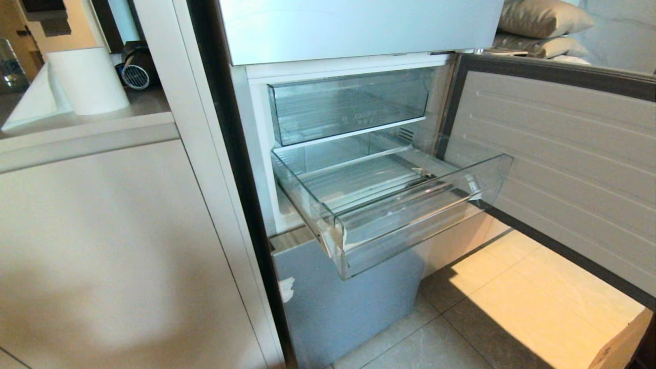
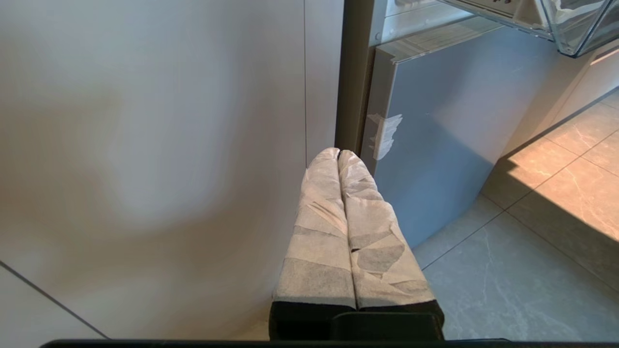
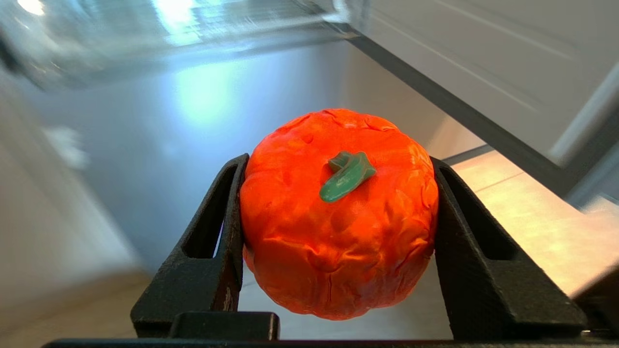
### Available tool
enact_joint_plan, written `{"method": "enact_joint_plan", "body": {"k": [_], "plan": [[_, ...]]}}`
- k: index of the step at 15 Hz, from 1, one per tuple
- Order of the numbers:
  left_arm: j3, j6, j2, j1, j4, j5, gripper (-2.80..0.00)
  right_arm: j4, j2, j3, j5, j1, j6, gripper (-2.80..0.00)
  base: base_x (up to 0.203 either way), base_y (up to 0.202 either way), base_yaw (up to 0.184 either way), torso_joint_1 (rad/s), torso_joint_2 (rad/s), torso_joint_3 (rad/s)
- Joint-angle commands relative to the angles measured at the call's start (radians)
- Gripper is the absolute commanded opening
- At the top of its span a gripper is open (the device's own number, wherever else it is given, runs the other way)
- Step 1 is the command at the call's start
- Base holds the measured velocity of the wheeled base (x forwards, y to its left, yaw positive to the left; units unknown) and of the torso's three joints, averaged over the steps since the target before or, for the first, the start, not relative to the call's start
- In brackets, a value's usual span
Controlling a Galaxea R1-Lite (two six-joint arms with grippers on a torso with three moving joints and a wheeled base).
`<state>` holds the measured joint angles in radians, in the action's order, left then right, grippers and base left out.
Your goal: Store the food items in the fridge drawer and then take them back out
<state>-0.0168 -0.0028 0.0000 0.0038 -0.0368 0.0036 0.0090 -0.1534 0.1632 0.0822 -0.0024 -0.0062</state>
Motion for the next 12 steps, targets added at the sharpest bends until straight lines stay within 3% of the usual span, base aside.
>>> {"method": "enact_joint_plan", "body": {"k": [1,6,10,12], "plan": [[0.0,0.0,0.0,0.001,0.0,0.001,-2.8,-0.04,-0.318,0.128,0.048,0.001,0.051,-2.8,0.0,0.0,0.0,0.0,0.0,0.0],[0.0,0.0,0.0,0.001,0.0,0.001,-2.8,-0.296,-0.927,0.409,0.129,0.033,0.124,-2.8,0.0,0.0,0.0,0.0,0.0,0.0],[0.0,0.0,0.0,0.001,0.0,0.001,-2.8,-0.403,-1.235,0.673,0.14,0.171,0.146,-2.8,0.0,0.0,0.0,0.0,0.0,0.0],[0.0,0.0,0.002,0.001,0.0,0.001,-2.8,-0.418,-1.335,0.78,0.107,0.247,0.144,-2.8,0.0,0.0,0.0,0.0,0.0,0.0]]}}
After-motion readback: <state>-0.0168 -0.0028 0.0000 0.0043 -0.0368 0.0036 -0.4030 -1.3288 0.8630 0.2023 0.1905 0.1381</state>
